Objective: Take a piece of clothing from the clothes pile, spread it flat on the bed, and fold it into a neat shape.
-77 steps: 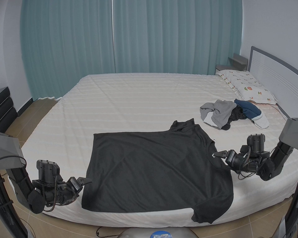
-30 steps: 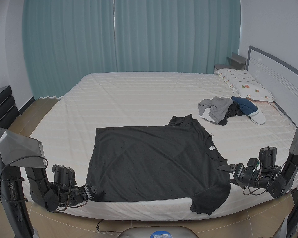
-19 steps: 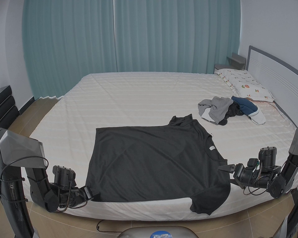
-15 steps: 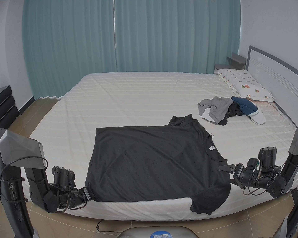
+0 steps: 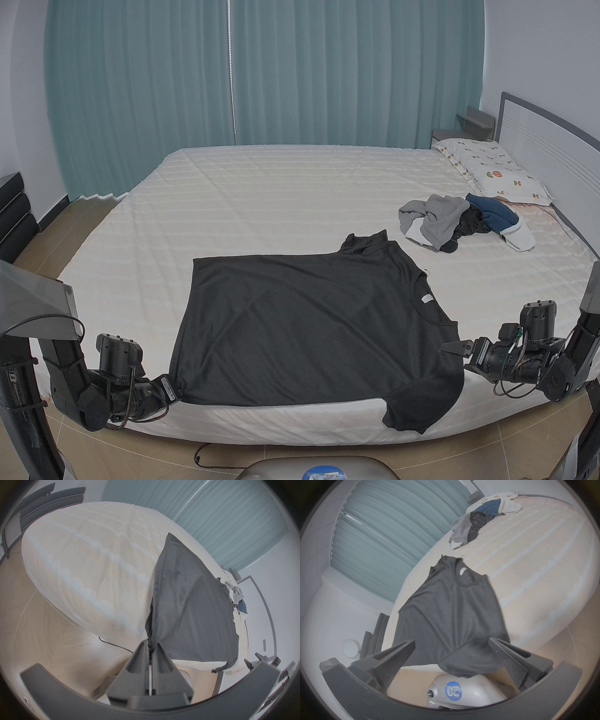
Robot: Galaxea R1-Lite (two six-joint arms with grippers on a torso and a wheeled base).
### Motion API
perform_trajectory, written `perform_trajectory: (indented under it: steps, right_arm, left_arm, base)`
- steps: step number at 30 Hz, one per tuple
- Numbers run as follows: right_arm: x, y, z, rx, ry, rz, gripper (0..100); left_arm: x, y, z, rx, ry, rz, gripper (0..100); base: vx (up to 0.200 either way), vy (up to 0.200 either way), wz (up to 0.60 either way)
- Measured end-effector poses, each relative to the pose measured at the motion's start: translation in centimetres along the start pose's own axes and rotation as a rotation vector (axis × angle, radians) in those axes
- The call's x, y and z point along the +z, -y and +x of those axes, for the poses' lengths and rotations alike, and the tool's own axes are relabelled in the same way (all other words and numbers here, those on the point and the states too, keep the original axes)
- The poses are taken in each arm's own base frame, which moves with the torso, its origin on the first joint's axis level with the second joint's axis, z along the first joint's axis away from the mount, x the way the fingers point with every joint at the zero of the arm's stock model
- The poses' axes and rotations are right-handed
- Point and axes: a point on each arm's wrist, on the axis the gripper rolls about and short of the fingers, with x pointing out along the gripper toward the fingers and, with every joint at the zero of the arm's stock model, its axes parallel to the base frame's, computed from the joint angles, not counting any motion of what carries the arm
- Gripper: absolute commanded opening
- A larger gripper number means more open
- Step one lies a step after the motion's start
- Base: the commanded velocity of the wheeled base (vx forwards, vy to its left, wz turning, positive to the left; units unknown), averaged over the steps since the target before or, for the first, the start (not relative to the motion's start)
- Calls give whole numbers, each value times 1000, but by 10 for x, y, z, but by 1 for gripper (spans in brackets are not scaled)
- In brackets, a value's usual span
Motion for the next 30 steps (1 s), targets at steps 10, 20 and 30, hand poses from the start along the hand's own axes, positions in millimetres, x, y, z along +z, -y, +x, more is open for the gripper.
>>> perform_trajectory:
  steps: [10,20,30]
  right_arm:
    - [-1,20,10,-109,0,-42,100]
    - [-1,32,27,-164,2,-32,100]
    - [7,38,47,-161,14,-26,0]
  left_arm:
    - [9,0,-5,-57,45,-72,0]
    - [15,0,-7,-88,81,-105,0]
    - [18,-2,-7,-87,95,-112,0]
  base:
    - [0,0,0]
    - [0,0,0]
    - [0,0,0]
